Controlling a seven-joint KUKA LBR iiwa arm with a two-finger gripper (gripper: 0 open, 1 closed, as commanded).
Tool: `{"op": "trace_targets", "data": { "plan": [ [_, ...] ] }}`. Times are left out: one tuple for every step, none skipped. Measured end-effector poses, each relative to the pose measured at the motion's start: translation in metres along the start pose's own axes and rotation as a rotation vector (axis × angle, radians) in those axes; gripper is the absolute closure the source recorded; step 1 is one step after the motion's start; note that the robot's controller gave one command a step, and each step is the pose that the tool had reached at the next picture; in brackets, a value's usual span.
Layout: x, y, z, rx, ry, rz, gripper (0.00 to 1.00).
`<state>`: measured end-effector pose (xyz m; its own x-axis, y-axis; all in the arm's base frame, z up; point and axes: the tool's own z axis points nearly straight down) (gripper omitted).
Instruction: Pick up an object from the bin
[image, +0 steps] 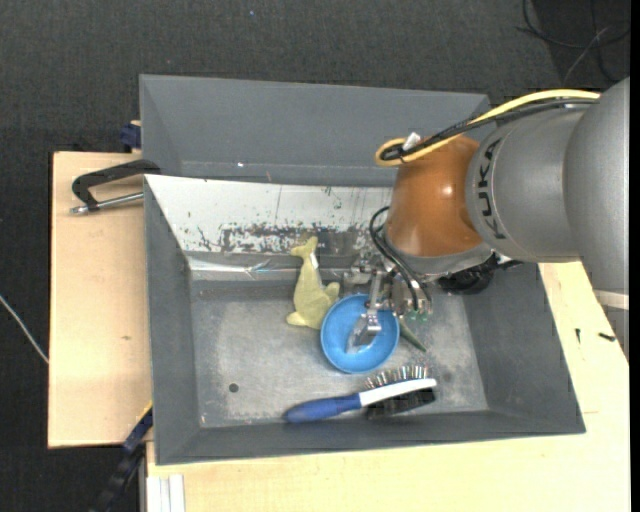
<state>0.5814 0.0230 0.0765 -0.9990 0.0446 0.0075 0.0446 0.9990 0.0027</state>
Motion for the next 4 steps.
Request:
{"op": "trace_targets", "data": {
  "plan": [
    [-0.001,0.0,-0.006,0.0,-0.003,-0.001,1.0],
    [0.031,-0.035,-0.19,0.003,-0.022,-0.017,1.0],
    [0.032,-0.009,-0.064,0.001,-0.001,0.039,1.0],
    [0.048,0.016,-0.146,-0.001,-0.02,0.04,1.0]
  ]
}}
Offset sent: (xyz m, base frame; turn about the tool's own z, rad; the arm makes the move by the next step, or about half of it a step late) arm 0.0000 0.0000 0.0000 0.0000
